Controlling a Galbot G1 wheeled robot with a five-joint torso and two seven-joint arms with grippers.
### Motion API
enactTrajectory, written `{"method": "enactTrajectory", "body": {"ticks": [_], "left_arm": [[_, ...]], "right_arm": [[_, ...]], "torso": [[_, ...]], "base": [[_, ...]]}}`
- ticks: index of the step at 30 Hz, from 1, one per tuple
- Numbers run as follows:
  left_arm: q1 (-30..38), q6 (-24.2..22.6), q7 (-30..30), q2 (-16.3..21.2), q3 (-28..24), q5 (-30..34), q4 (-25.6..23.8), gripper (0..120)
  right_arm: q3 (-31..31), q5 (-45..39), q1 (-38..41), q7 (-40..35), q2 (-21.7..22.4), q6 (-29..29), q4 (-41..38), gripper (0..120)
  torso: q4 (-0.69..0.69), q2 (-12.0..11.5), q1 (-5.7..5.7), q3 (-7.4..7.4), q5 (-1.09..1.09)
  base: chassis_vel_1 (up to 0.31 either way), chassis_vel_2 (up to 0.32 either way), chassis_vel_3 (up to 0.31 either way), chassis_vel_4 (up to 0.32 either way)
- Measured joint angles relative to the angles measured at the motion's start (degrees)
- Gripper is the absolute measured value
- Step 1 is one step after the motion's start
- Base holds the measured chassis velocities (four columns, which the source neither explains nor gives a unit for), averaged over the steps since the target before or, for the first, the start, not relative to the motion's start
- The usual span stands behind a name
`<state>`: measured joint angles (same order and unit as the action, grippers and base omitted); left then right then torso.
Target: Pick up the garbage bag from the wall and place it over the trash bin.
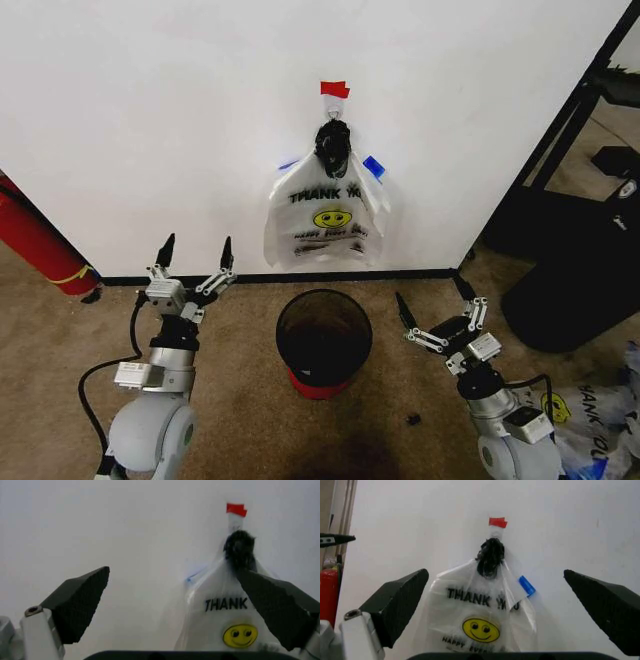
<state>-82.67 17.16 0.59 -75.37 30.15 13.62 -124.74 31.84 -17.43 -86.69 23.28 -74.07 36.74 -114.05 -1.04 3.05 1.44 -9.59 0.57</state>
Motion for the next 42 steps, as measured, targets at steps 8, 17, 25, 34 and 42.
{"method": "enactTrajectory", "body": {"ticks": [8,17,25,34,42], "left_arm": [[-0.54,1.22,0.03,-1.0,-0.04,-0.98,0.29,100],[-1.37,2.21,-0.19,-1.04,0.17,-2.06,-0.27,100],[-0.94,2.3,-0.35,-0.44,0.24,-1.93,0.49,100],[-0.54,2.7,-0.41,-0.13,0.16,-1.98,2.02,100],[-0.24,2.84,-0.41,-0.33,-0.39,-3.28,3.86,100]], "right_arm": [[-0.98,4.17,0.1,-10.48,-1.32,-3.89,-1.87,100],[-2.34,9.99,0.24,-24.73,-3.18,-9.25,-4.55,100],[-3.32,15.29,-1.07,-33.73,-6.49,-11.13,-7.07,100],[-4.3,14.8,-0.01,-31.4,-7.02,-10.25,-5.34,100],[-9.84,-2.81,11.91,-21.48,-3.97,-11.59,4.46,100]], "torso": [[0.0,0.01,0.0,0.0,0.0],[0.0,0.01,0.0,0.0,0.0],[-0.02,0.01,0.0,0.0,0.02],[0.0,0.01,0.0,0.0,0.01],[0.0,0.01,0.0,0.0,0.0]], "base": [[0.0,0.0,0.0,0.0],[0.0,0.0,0.0,0.0],[0.0,0.0,0.0,0.0],[0.0,0.0,0.0,0.0],[0.0,0.0,0.0,0.0]]}}
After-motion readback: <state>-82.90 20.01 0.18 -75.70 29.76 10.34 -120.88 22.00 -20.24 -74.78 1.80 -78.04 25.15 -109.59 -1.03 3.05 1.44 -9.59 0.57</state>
